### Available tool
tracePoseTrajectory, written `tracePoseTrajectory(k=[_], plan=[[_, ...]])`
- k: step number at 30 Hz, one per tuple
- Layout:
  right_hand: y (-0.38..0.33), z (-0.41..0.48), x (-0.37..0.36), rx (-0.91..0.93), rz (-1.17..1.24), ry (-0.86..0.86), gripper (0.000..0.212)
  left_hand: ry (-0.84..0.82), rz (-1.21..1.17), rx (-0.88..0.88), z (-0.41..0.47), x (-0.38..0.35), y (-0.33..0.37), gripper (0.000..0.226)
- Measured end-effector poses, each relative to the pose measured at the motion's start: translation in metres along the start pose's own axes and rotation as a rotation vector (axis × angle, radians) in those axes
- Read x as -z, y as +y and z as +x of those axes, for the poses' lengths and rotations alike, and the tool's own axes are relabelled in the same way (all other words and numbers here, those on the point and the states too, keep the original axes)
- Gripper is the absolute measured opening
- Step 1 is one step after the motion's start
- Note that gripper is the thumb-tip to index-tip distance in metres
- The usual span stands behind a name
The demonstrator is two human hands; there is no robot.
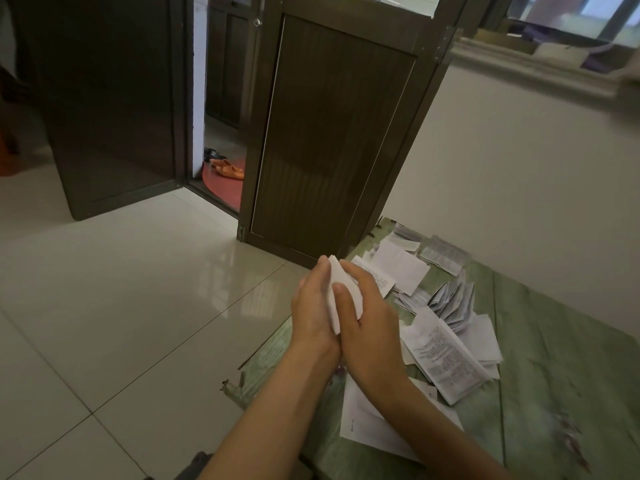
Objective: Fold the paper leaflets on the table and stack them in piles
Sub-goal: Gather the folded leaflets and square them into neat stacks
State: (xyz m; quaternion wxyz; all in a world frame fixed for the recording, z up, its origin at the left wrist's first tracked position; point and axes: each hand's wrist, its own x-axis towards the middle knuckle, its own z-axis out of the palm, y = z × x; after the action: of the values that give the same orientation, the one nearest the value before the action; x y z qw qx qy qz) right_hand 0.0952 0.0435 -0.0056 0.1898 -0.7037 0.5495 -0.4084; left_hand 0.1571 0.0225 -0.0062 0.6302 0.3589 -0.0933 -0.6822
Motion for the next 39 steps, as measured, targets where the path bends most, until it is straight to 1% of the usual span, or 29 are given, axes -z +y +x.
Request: tracePoseTrajectory(k=[2,3,4,6,8,9,11,12,15,17,19,20,22,23,24,26,27,29,32,34,35,36,37,39], plan=[[-0.002,0.004,0.007,-0.003,0.135,0.027,0.027,-0.125,-0.178,0.093,-0.004,0.000,0.004,0.035],[-0.004,0.007,0.011,-0.025,0.201,0.013,0.017,-0.159,-0.239,0.094,-0.005,0.000,0.006,0.032],[-0.004,0.009,0.014,-0.047,0.246,-0.006,0.013,-0.178,-0.270,0.079,-0.006,0.001,0.008,0.028],[-0.003,0.009,0.016,-0.083,0.319,-0.038,0.012,-0.175,-0.293,0.048,-0.007,0.002,0.010,0.022],[-0.001,0.005,0.013,-0.109,0.365,-0.060,0.011,-0.161,-0.306,0.061,-0.006,0.004,0.010,0.014],[0.000,0.001,0.010,-0.112,0.356,-0.069,0.011,-0.155,-0.310,0.078,-0.007,0.004,0.011,0.016],[0.002,-0.005,0.004,-0.096,0.307,-0.084,0.014,-0.120,-0.294,0.119,-0.006,0.005,0.012,0.030],[0.002,-0.006,0.002,-0.086,0.284,-0.085,0.016,-0.104,-0.277,0.127,-0.005,0.006,0.012,0.032],[0.005,0.000,0.001,-0.129,0.291,-0.022,0.015,-0.078,-0.206,0.125,-0.008,0.004,0.009,0.027],[0.006,0.009,0.002,-0.174,0.280,-0.009,0.013,-0.019,-0.069,0.109,-0.008,-0.001,0.002,0.022],[0.008,0.020,0.006,-0.208,0.245,-0.098,0.009,0.103,0.023,0.069,-0.006,-0.002,-0.002,0.013],[0.011,0.027,0.009,-0.220,0.223,-0.134,0.009,0.158,0.030,0.050,-0.004,-0.001,0.000,0.014],[0.027,0.049,0.016,-0.244,0.136,-0.105,0.013,0.235,-0.039,0.035,0.001,0.007,0.007,0.027],[0.039,0.062,0.020,-0.243,0.019,-0.068,0.017,0.255,-0.075,0.042,0.003,0.009,0.012,0.032],[0.053,0.075,0.023,-0.221,-0.166,-0.070,0.024,0.261,-0.092,0.057,0.004,0.011,0.016,0.035],[0.076,0.095,0.024,-0.158,-0.550,-0.182,0.041,0.269,-0.081,0.110,0.003,0.010,0.020,0.037],[0.084,0.101,0.021,-0.128,-0.666,-0.240,0.049,0.265,-0.071,0.139,-0.001,0.009,0.022,0.032],[0.093,0.110,0.014,-0.112,-0.755,-0.312,0.061,0.271,-0.024,0.179,-0.002,0.008,0.022,0.007],[0.100,0.121,0.006,-0.135,-0.801,-0.328,0.072,0.274,0.062,0.186,-0.002,0.009,0.024,0.022],[0.104,0.124,0.002,-0.177,-0.787,-0.305,0.073,0.270,0.080,0.189,0.001,0.010,0.026,0.023],[0.104,0.125,0.003,-0.188,-0.772,-0.291,0.069,0.258,0.081,0.192,0.001,0.010,0.028,0.019],[0.103,0.125,0.002,-0.192,-0.750,-0.288,0.061,0.247,0.087,0.186,0.004,0.012,0.028,0.011],[0.101,0.124,0.004,-0.194,-0.698,-0.295,0.048,0.248,0.090,0.174,0.007,0.013,0.028,0.004],[0.089,0.119,0.011,-0.206,-0.475,-0.314,0.021,0.223,0.100,0.153,0.009,0.015,0.030,0.010]])
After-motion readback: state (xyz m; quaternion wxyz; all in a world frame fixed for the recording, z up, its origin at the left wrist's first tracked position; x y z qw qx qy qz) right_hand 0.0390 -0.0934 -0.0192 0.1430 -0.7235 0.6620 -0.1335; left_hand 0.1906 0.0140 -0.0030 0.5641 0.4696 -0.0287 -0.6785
